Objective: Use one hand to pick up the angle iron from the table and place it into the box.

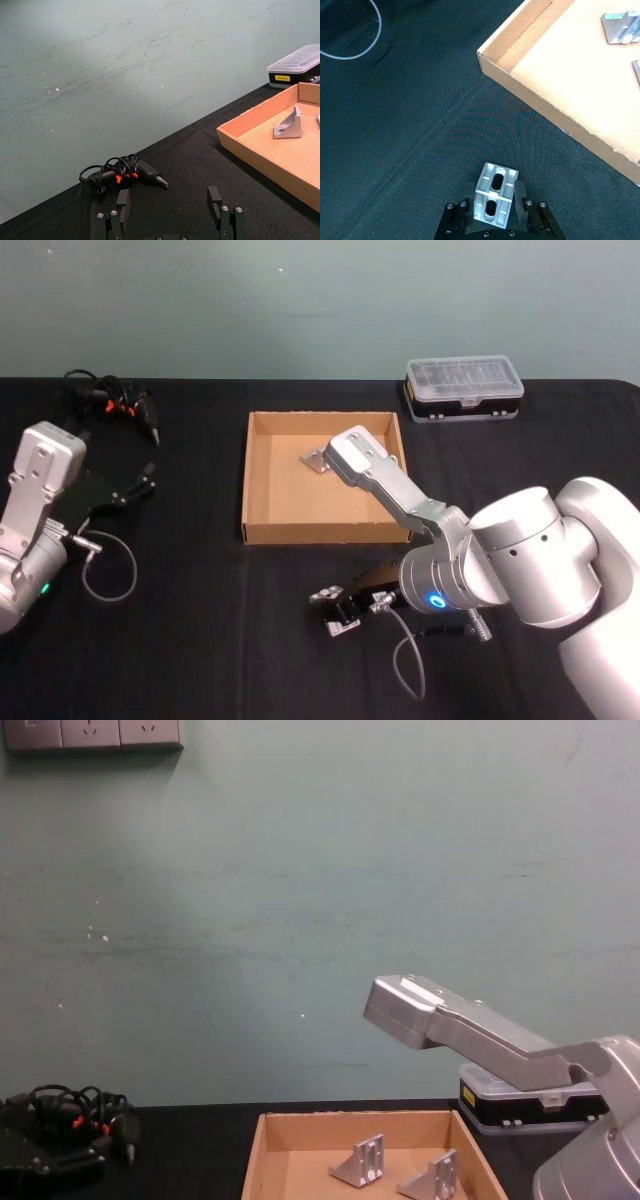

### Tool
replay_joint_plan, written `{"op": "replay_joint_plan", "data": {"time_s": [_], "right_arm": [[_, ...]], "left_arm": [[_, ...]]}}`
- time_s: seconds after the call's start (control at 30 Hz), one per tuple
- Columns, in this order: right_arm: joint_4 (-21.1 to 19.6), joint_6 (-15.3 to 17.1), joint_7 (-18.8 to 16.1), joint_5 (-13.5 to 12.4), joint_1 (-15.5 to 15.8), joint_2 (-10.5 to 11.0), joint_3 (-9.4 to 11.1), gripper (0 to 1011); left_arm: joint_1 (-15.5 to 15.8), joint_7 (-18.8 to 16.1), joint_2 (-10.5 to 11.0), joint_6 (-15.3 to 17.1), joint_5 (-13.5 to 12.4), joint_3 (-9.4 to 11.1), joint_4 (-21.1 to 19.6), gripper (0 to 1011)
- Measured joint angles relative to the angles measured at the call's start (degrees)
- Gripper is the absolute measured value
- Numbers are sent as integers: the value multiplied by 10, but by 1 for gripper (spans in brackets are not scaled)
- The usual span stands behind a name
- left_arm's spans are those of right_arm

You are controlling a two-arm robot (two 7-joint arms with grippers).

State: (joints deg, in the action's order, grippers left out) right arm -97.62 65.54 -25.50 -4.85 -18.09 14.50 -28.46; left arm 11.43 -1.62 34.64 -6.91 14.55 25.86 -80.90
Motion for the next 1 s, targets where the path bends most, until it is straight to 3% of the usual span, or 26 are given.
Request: {"op": "replay_joint_plan", "data": {"time_s": [0.5,0.77,1.0], "right_arm": [[-9,-9,0,4,7,1,4,474],[-42,-46,3,13,23,-4,31,474],[-35,-72,2,18,7,-17,51,474]], "left_arm": [[0,0,0,0,0,0,0,1011],[0,0,0,0,0,0,0,1011],[0,0,0,0,0,0,0,1011]]}}
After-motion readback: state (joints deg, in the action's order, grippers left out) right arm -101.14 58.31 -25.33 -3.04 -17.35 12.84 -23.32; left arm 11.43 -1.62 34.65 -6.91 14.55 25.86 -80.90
